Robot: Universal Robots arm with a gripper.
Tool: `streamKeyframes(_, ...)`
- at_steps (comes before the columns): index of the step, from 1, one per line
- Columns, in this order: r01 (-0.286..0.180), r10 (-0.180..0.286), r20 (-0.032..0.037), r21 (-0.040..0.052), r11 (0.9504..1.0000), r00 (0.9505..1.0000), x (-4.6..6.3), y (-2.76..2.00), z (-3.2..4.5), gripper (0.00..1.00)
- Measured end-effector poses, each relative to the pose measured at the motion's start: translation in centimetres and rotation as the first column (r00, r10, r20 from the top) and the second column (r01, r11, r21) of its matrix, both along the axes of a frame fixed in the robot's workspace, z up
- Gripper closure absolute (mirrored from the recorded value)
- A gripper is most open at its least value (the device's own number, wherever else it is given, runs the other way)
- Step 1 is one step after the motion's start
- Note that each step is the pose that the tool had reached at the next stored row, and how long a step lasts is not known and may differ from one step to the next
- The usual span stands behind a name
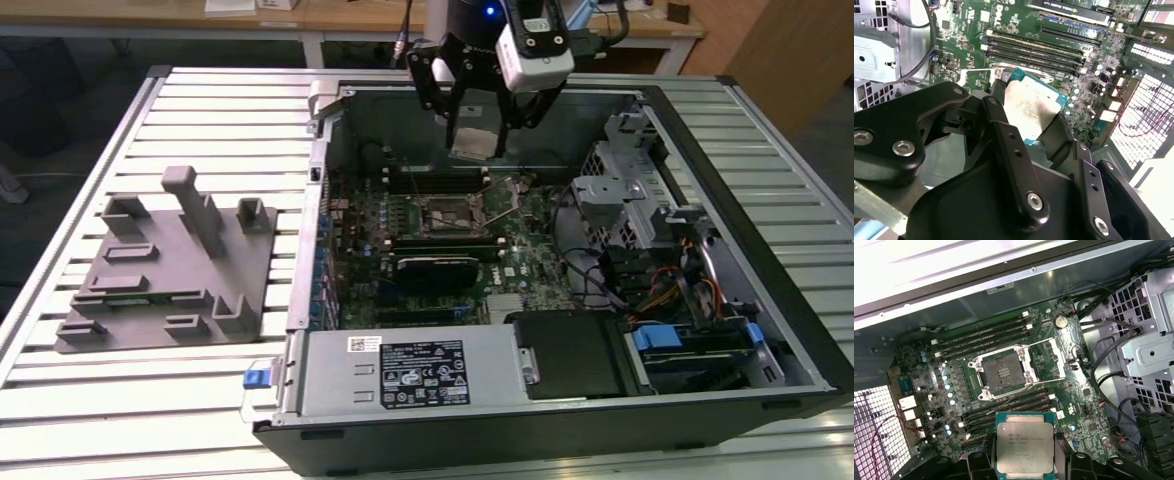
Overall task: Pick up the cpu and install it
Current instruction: 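Place the cpu into insertion slot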
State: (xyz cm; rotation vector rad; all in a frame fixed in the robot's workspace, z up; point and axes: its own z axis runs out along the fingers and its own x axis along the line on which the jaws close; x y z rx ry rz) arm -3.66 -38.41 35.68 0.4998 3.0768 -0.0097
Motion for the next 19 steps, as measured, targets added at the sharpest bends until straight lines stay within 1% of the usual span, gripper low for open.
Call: streamKeyframes(19, 0.045, -0.045, 0.0, 0.0, 0.999, 0.999, 0.0, 0.0, 0.0, 0.46)
